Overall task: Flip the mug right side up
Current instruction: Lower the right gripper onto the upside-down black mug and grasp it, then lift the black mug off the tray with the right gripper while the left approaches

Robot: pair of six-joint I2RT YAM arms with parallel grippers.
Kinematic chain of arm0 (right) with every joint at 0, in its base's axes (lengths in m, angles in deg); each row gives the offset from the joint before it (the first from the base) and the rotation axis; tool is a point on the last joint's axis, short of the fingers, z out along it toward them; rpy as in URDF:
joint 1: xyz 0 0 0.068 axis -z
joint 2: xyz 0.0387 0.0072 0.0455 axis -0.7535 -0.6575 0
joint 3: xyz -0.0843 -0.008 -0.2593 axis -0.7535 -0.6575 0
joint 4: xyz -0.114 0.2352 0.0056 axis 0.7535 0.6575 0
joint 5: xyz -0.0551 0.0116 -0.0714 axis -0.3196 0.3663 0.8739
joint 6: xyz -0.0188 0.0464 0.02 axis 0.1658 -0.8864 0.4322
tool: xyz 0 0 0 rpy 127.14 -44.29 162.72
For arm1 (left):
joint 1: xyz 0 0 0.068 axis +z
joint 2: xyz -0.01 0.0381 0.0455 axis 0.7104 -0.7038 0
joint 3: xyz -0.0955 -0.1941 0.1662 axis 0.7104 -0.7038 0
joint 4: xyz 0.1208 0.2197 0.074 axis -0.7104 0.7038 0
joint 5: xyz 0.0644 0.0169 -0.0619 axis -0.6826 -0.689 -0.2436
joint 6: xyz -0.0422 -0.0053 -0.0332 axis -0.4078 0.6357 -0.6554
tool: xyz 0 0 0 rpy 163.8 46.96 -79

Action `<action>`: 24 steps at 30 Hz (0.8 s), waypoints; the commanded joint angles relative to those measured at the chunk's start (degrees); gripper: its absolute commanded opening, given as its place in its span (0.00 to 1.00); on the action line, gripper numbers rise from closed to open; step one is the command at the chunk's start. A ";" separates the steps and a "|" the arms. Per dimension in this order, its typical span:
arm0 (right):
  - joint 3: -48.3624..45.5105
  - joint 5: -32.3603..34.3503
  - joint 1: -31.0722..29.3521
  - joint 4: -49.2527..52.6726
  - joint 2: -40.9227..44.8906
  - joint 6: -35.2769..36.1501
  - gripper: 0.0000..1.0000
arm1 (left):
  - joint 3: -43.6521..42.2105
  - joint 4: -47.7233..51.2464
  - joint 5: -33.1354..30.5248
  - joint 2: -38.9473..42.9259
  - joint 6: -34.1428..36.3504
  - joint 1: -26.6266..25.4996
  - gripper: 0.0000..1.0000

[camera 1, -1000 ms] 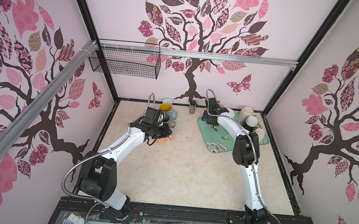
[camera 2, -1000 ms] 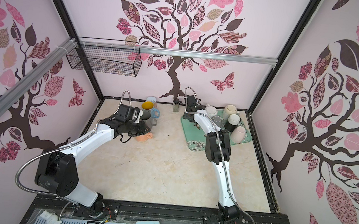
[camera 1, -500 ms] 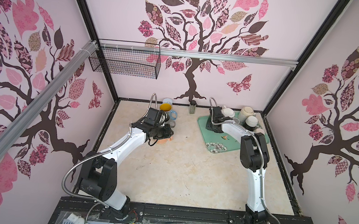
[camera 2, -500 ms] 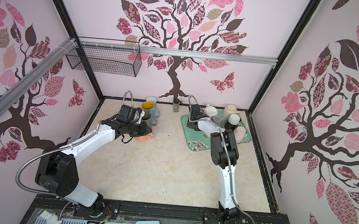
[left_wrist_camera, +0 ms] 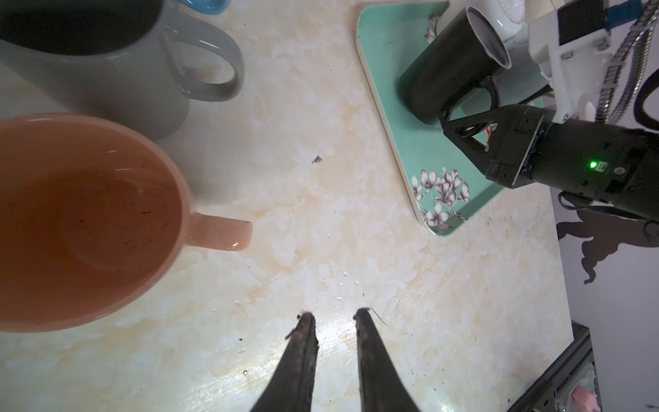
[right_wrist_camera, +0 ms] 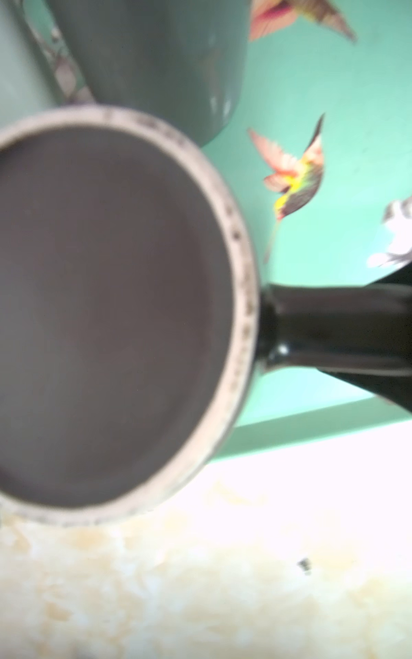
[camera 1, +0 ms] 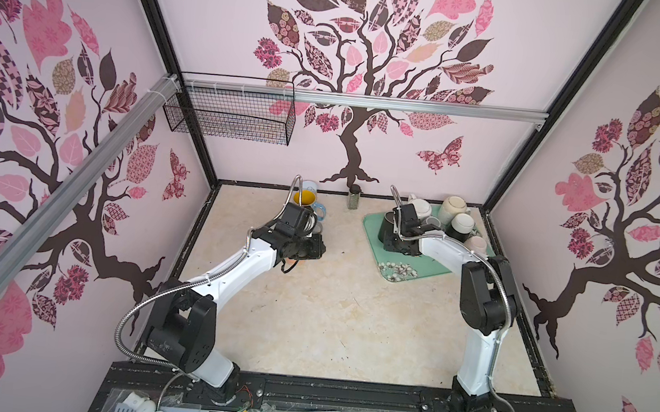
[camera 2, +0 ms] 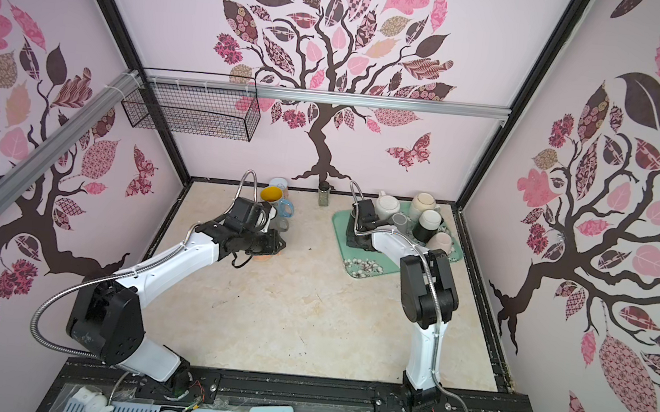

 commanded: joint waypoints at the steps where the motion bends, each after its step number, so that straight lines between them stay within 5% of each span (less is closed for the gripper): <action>1: -4.49 1.58 -0.42 -2.86 8.90 4.17 0.03 | -0.02 -1.43 -1.37 0.16 -0.04 -2.58 0.23; 10: -22.70 -0.54 -0.61 -9.15 20.11 5.60 0.23 | -3.82 -6.15 -5.19 1.76 -5.09 -9.46 0.23; 19: -22.19 -3.01 -0.53 -7.79 21.63 4.34 0.49 | -3.15 -8.04 -6.31 0.39 -6.84 -13.17 0.23; 24: -20.77 -1.57 -0.51 -6.61 20.70 3.92 0.51 | -2.34 -8.23 -7.27 -0.02 -7.17 -15.21 0.23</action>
